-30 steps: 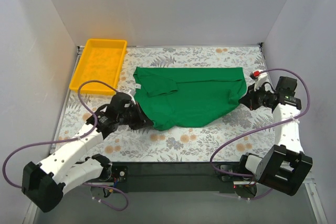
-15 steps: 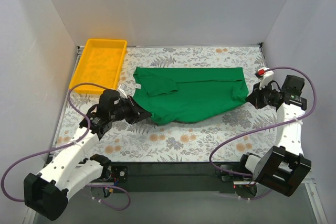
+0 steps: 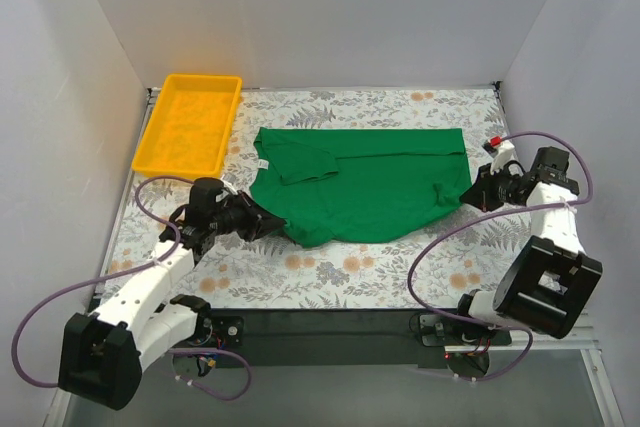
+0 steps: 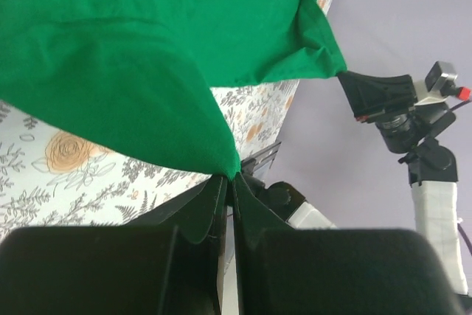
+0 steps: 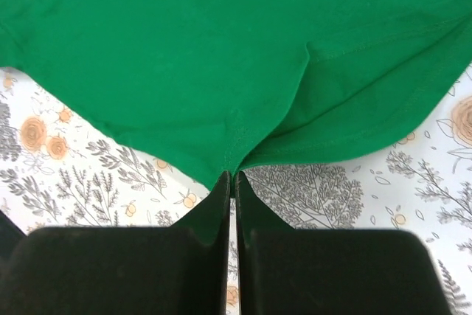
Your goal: Fold and stack the t-shirts
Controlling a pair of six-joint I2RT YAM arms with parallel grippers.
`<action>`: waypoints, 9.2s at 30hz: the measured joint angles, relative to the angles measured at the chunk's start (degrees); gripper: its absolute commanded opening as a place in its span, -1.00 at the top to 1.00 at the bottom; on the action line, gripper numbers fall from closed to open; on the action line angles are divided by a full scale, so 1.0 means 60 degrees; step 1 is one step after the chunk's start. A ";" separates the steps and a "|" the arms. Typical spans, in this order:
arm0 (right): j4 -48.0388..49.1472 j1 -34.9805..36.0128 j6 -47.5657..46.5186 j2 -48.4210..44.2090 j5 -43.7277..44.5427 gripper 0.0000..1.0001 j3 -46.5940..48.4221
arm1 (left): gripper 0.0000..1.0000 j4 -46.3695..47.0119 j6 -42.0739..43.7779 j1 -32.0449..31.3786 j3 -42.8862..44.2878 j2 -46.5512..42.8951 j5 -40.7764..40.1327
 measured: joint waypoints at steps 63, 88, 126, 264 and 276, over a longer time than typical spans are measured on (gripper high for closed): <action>0.2138 0.0138 0.3268 0.5173 -0.0178 0.97 0.3351 | 1.00 0.4146 0.0328 0.1672 0.4852 0.7756 0.2572; 0.2561 0.0138 0.3676 0.5176 0.0368 0.97 0.3257 | 1.00 0.4360 0.0149 0.1672 0.5799 0.8451 0.2903; 0.2637 0.0138 0.3748 0.5617 0.0619 0.97 0.3260 | 1.00 0.4299 0.0153 0.1672 0.6262 0.9063 0.2914; 0.1035 0.1643 0.1217 0.2335 0.0211 0.00 0.0761 | 1.00 0.4350 0.0280 0.1672 0.8062 1.1810 0.3555; 0.1045 0.1668 0.1246 0.2331 0.0222 0.00 0.0576 | 1.00 0.4357 0.0372 0.1453 0.9311 1.2611 0.4258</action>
